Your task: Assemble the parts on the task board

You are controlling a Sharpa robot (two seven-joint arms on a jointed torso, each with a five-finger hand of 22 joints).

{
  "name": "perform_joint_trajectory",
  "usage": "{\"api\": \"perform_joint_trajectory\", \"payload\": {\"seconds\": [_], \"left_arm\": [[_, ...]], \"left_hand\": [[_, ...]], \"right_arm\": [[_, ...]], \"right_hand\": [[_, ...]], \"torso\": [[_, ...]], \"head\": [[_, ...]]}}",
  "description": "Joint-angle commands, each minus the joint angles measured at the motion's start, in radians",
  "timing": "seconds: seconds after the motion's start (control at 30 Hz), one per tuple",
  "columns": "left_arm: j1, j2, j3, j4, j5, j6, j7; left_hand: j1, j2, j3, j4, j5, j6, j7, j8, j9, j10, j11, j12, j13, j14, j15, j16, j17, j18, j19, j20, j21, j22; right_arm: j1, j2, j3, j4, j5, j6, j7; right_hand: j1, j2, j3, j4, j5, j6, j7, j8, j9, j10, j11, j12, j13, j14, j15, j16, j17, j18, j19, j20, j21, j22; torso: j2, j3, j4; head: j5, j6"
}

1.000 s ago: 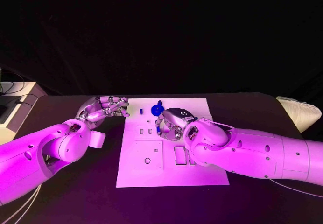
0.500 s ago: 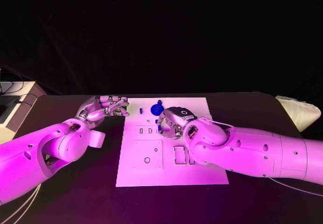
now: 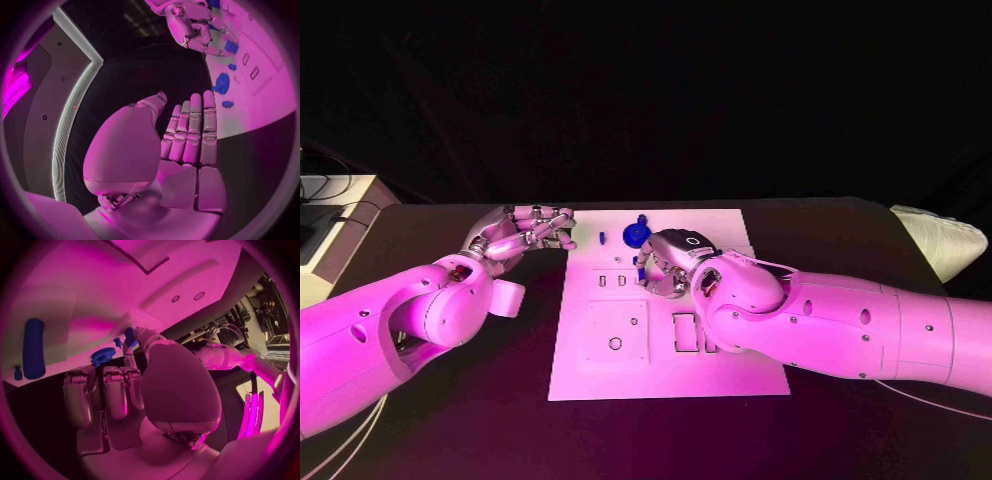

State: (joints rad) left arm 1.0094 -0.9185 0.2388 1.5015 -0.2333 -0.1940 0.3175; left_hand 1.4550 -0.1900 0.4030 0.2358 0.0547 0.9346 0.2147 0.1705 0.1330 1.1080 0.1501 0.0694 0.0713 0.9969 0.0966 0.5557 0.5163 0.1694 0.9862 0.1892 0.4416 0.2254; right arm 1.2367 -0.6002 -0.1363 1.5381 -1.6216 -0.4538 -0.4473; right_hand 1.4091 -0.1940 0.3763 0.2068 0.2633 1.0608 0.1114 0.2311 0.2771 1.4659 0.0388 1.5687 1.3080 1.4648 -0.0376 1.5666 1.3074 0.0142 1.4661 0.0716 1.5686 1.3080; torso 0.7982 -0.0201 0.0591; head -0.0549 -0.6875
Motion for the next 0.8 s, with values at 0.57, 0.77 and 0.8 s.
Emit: {"api": "perform_joint_trajectory", "payload": {"seconds": [0.57,0.77,0.8], "left_arm": [[0.000,0.000,0.001,0.001,-0.003,0.017,0.003],[0.000,0.000,0.001,0.002,-0.003,0.016,0.003],[0.000,0.000,0.001,0.002,-0.003,0.016,0.003]], "left_hand": [[-0.001,0.005,0.002,-0.004,-0.003,-0.002,-0.002,-0.005,0.000,0.004,0.002,0.000,0.001,-0.009,-0.003,0.006,0.001,0.010,-0.007,0.003,0.004,0.001],[-0.001,0.005,0.002,-0.004,-0.003,-0.002,-0.002,-0.005,0.000,0.004,0.002,0.000,0.001,-0.009,-0.003,0.006,0.001,0.010,-0.007,0.003,0.004,0.001],[-0.001,0.005,0.002,-0.004,-0.003,-0.002,-0.002,-0.005,0.000,0.004,0.002,0.000,0.001,-0.009,-0.003,0.006,0.001,0.010,-0.007,0.003,0.004,0.001]], "right_arm": [[-0.004,-0.002,-0.002,-0.003,-0.011,0.022,-0.006],[-0.004,-0.001,-0.002,-0.003,-0.010,0.012,-0.004],[-0.004,-0.001,-0.002,-0.003,-0.009,0.008,-0.004]], "right_hand": [[-0.035,-0.041,-0.022,0.009,-0.006,-0.034,0.013,-0.002,0.015,0.105,0.006,0.002,0.263,0.106,0.011,0.004,0.263,-0.014,0.105,0.004,0.002,0.263],[-0.037,-0.044,-0.028,0.012,-0.008,-0.044,0.017,-0.005,0.013,0.105,0.009,0.002,0.263,0.106,0.014,0.004,0.263,-0.014,0.105,0.007,0.002,0.263],[-0.037,-0.045,-0.029,0.013,-0.008,-0.047,0.018,-0.006,0.012,0.105,0.010,0.002,0.263,0.106,0.015,0.004,0.263,-0.014,0.105,0.008,0.002,0.263]], "torso": [[0.001,0.0005,-0.0011],[0.001,-0.0001,-0.0014],[0.000,-0.0003,-0.0012]], "head": [[0.001,-0.004],[0.000,-0.005],[0.000,-0.005]]}}
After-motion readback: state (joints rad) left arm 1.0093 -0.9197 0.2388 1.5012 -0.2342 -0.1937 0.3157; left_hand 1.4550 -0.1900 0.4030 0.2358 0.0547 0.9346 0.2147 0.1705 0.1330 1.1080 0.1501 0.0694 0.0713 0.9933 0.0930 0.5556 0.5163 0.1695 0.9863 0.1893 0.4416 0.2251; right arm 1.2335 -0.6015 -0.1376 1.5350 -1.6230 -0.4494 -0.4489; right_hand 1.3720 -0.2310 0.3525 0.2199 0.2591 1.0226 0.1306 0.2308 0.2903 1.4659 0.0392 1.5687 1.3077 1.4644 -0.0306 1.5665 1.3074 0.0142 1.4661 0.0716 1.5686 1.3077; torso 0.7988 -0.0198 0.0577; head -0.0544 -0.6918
